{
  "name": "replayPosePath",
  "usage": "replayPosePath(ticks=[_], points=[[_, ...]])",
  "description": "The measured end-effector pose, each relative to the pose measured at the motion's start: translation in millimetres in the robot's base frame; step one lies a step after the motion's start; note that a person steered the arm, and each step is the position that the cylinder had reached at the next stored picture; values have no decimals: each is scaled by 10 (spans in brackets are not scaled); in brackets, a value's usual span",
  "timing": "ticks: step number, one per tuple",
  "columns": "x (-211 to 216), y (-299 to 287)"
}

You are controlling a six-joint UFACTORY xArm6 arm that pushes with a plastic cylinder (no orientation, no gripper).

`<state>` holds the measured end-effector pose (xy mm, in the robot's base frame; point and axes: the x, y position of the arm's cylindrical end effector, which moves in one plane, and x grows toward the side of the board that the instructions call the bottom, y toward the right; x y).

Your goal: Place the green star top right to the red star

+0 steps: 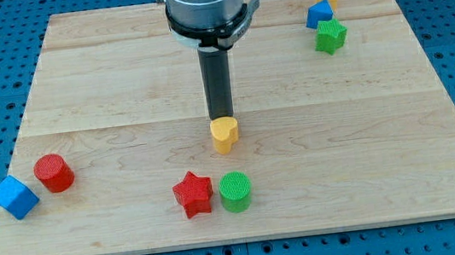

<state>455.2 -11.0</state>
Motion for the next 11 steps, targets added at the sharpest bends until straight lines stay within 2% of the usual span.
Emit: replayPosePath(ticks=[2, 3, 4, 5, 6, 7, 8, 9, 10, 11], points=[[678, 101], [612, 869], [270, 1929], [-404, 2603], [-1171, 2782], [-1452, 2225], [-1397, 1535], [-1121, 912], [-915, 661], [-929, 215]])
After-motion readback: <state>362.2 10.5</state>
